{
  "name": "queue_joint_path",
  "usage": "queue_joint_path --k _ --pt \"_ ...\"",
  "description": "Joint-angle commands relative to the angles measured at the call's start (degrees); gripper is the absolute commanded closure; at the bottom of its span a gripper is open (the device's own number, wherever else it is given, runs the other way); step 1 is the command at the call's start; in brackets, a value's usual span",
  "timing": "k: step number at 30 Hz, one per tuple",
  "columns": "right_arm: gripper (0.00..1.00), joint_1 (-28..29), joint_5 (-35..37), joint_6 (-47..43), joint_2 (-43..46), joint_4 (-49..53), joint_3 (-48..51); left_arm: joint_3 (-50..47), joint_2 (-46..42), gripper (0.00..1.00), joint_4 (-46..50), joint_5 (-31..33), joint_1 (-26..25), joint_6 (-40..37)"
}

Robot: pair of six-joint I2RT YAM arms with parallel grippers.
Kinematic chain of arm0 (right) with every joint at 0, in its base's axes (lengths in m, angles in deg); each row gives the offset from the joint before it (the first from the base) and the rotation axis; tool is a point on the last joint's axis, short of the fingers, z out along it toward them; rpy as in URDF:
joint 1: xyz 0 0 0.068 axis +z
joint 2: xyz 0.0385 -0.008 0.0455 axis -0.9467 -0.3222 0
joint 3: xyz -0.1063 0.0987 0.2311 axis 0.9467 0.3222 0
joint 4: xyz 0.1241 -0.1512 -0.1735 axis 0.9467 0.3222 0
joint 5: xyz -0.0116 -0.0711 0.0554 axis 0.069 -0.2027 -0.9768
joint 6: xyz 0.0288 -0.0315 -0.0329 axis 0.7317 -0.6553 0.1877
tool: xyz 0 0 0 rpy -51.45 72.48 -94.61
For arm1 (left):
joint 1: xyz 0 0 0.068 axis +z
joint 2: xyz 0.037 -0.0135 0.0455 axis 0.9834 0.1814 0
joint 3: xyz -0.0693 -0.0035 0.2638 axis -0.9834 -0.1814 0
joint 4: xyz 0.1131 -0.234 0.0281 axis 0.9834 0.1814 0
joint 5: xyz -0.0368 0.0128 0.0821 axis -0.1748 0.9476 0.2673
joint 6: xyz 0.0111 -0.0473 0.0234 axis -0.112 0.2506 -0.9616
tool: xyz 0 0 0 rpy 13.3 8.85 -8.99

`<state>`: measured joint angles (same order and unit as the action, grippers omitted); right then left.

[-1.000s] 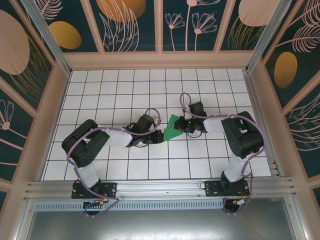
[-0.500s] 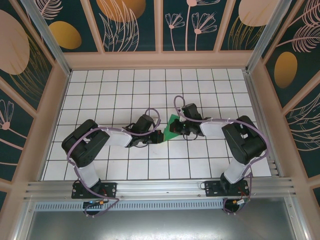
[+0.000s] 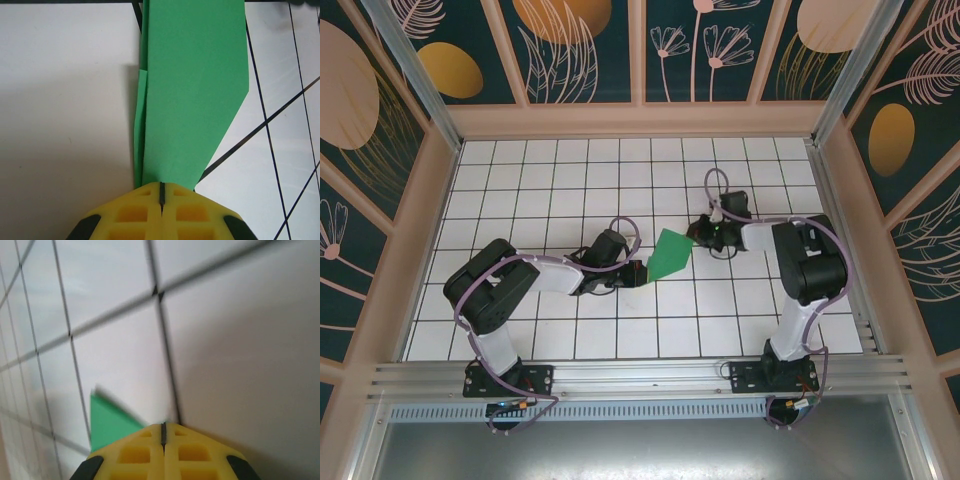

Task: Fold a paper plane with a square sheet of paper (pick it up from the middle)
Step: Fourth fold the wing at the center of the table.

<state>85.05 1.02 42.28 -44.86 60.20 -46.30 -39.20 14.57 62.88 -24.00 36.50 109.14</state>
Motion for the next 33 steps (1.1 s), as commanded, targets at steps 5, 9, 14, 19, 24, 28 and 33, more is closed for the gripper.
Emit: queue_joint_path --k 5,9,14,19,24,28,33 --pt "0.94 0.13 3.41 0.82 7.71 3.01 0.92 -0.68 0.76 1.0 10.15 1.1 -0.08 -0.21" --pt "0.78 1.37 3.17 4.59 15.98 3.98 6.71 3.99 -2.73 0.9 10.4 3.02 -0.1 0.32" --pt "0.57 3.53 2.92 9.37 22.29 4.03 11.59 8.31 -7.92 0.55 10.61 8.73 -0.03 3.77" --pt "0.46 6.98 3.71 12.5 23.66 0.8 13.5 9.26 -12.51 0.26 13.42 16.43 0.24 5.8" --pt "0.44 10.44 6.04 16.83 19.89 -1.98 12.98 6.08 -17.17 0.06 13.4 22.15 1.68 8.1" --pt "0.47 11.44 6.48 19.75 16.59 -1.53 11.23 2.85 -20.4 0.01 12.11 23.49 2.27 9.44" --pt "0.49 12.25 8.26 21.72 13.4 -0.39 9.26 0.17 -21.94 0.01 11.38 22.75 2.66 10.79"
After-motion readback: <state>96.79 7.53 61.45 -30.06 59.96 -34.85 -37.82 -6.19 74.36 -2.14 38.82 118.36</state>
